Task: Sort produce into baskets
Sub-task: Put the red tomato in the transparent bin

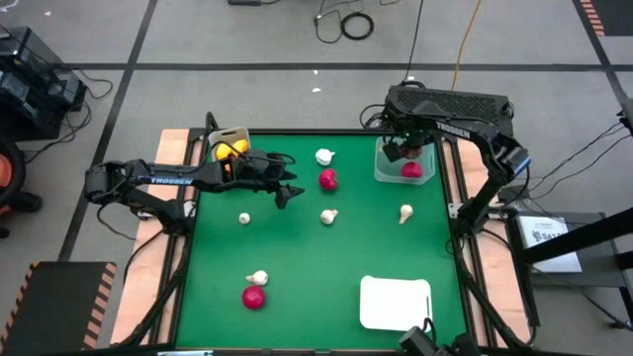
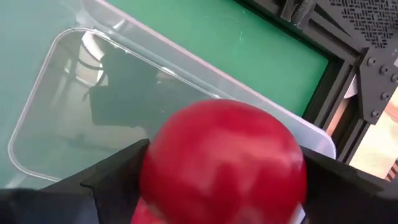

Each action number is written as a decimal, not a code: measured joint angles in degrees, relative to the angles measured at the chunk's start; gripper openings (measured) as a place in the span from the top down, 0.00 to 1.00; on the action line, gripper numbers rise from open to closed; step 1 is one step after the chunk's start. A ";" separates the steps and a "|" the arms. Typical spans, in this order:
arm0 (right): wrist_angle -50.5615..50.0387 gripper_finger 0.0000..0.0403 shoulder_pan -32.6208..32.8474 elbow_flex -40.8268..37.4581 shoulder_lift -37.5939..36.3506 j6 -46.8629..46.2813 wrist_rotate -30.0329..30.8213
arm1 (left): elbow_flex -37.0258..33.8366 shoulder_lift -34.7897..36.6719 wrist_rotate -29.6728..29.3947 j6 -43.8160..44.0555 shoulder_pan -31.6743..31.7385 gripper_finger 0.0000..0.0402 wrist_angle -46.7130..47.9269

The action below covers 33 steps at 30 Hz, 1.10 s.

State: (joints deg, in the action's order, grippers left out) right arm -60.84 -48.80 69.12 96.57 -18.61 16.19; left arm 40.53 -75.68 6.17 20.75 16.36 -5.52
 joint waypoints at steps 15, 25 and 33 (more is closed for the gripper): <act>-5.13 0.06 0.54 5.35 -0.31 1.15 0.01 | 0.00 0.03 0.06 -0.07 0.00 0.21 0.02; -5.02 0.06 10.74 14.69 -2.85 -1.03 -10.20 | 7.42 3.41 0.97 -0.53 -4.32 0.21 20.99; 1.66 0.06 26.35 14.69 -5.01 -0.51 -11.00 | 14.74 3.65 1.02 -0.09 -18.04 0.21 41.19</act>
State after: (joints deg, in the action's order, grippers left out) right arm -59.18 -22.45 83.81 91.57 -19.12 5.18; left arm 55.27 -72.03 7.19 20.66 -1.68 35.68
